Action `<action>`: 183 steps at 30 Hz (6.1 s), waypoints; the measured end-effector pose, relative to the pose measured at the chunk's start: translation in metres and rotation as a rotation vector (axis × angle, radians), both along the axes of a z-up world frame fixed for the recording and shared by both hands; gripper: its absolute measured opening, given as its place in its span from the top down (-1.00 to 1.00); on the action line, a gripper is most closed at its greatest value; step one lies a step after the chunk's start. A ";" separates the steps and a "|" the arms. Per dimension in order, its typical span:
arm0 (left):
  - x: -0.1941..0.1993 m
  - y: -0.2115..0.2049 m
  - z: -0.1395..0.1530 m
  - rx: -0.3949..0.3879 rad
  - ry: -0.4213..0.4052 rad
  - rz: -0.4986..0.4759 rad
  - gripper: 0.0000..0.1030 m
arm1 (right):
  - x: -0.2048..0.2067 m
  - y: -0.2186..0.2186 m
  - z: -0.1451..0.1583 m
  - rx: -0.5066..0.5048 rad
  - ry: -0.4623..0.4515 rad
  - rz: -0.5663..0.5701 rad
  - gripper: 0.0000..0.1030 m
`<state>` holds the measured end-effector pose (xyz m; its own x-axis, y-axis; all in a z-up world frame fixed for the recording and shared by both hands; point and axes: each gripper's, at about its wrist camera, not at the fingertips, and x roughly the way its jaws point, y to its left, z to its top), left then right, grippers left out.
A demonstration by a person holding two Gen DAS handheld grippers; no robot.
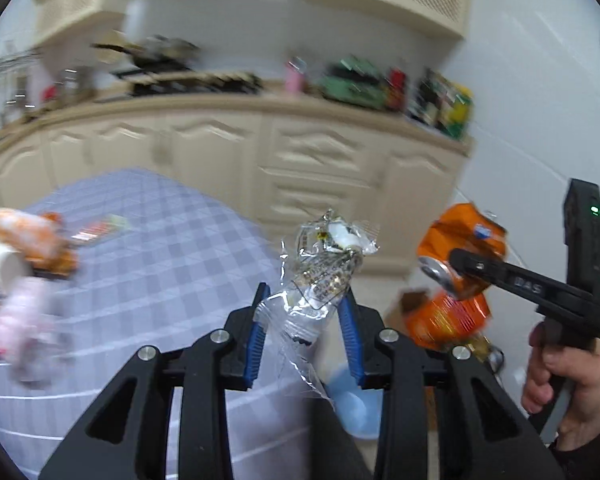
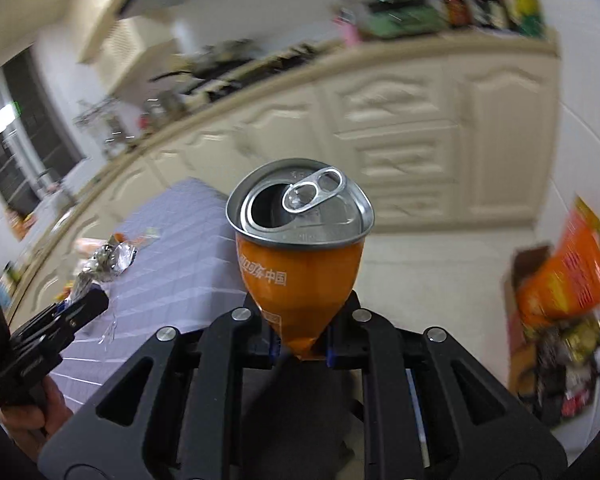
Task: Collect trash
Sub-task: 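Carry the can and cup to the blue bin and release both, then move both tools back over the table, then grasp the clear plastic bag with the right tool while the left tool grasps the candy wrapper, then carry the bag and wrapper to the blue bin and release both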
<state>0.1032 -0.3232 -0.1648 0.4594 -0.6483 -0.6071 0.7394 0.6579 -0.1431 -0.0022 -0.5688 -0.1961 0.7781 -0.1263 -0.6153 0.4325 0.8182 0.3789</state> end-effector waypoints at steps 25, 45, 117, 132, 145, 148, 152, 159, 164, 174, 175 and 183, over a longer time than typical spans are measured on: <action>0.002 -0.221 -0.327 0.526 0.469 -0.305 -0.61 | -0.038 -0.091 -0.276 0.478 0.397 -0.204 0.69; -0.001 -0.159 -0.229 0.436 0.242 -0.238 -0.70 | -0.029 -0.072 -0.297 0.489 0.462 -0.238 -0.65; 0.190 0.316 -0.025 0.171 0.029 0.752 -0.85 | 0.243 0.327 -0.005 0.036 0.083 0.598 0.07; 0.144 0.316 -0.005 0.076 -0.006 0.700 0.37 | 0.182 0.248 0.033 0.056 -0.073 0.507 0.07; 0.078 0.224 0.063 -0.068 -0.140 0.524 0.36 | 0.116 0.159 0.070 0.071 -0.206 0.357 0.07; 0.063 0.192 0.066 -0.081 -0.145 0.451 0.36 | 0.095 0.132 0.070 0.074 -0.218 0.298 0.07; 0.046 0.142 0.067 -0.097 -0.142 0.341 0.36 | 0.065 0.087 0.061 0.097 -0.215 0.199 0.06; 0.013 0.040 0.049 -0.086 -0.107 0.136 0.36 | 0.012 0.017 0.030 0.121 -0.165 0.027 0.06; -0.007 -0.029 0.019 -0.027 -0.066 -0.009 0.36 | -0.025 -0.033 -0.007 0.147 -0.083 -0.119 0.06; -0.039 -0.154 -0.115 0.233 0.099 -0.266 0.36 | -0.056 -0.091 -0.134 0.301 0.191 -0.280 0.04; -0.040 -0.163 -0.131 0.261 0.126 -0.281 0.35 | -0.057 -0.092 -0.143 0.318 0.205 -0.287 0.04; -0.032 -0.207 -0.204 0.369 0.254 -0.356 0.34 | -0.057 -0.101 -0.196 0.424 0.264 -0.318 -0.06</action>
<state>0.0708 -0.5298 -0.3688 0.0618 -0.4603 -0.8856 0.8968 0.4151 -0.1532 -0.0595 -0.6700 -0.3923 0.5560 -0.0295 -0.8306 0.7559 0.4334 0.4907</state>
